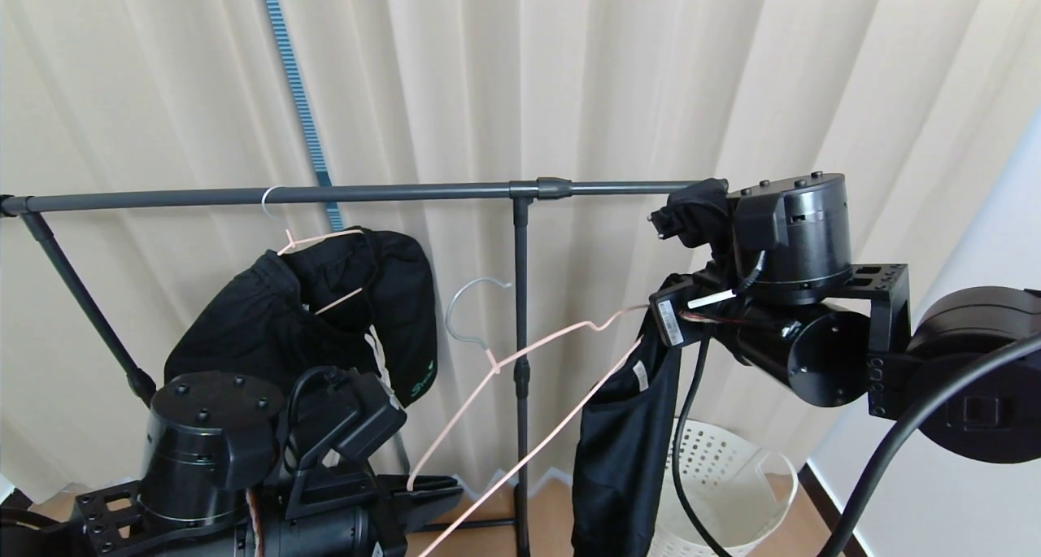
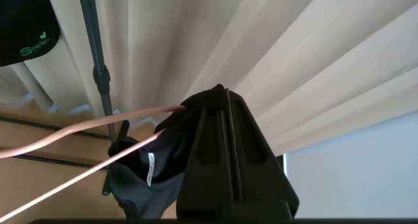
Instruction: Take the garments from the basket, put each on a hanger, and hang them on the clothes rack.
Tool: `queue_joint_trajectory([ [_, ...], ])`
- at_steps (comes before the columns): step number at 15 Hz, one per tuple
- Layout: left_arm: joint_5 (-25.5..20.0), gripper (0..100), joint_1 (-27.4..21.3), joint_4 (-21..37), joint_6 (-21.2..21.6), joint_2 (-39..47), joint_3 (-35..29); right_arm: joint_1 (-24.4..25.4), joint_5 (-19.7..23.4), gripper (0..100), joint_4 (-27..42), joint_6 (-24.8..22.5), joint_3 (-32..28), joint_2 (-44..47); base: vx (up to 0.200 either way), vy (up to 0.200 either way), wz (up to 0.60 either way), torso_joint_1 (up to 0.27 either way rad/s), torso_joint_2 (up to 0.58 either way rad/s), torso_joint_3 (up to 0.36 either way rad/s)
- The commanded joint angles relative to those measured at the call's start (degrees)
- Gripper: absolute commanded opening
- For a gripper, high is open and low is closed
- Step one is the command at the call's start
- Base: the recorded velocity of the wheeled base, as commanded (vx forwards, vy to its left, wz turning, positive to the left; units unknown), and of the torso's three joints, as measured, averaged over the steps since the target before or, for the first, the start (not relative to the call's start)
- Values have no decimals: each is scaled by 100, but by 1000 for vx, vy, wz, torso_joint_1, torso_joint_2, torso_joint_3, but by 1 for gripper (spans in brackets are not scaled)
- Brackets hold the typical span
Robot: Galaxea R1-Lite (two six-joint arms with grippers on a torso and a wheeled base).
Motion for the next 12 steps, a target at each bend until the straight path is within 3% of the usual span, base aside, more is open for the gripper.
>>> queue_joint_trajectory([
  [1,-1,0,-1,-1,2,52,12,0,4,0,-79,-11,-19,23,0,0,0,0,0,0],
  [3,-1,0,-36,-36,46,34,100,-52,-58,0,-518,-28,-19,154,0,0,0,0,0,0],
  [12,-10,0,-36,-115,54,-352,214,-263,-102,0,-597,-64,-80,234,0,0,0,0,0,0],
])
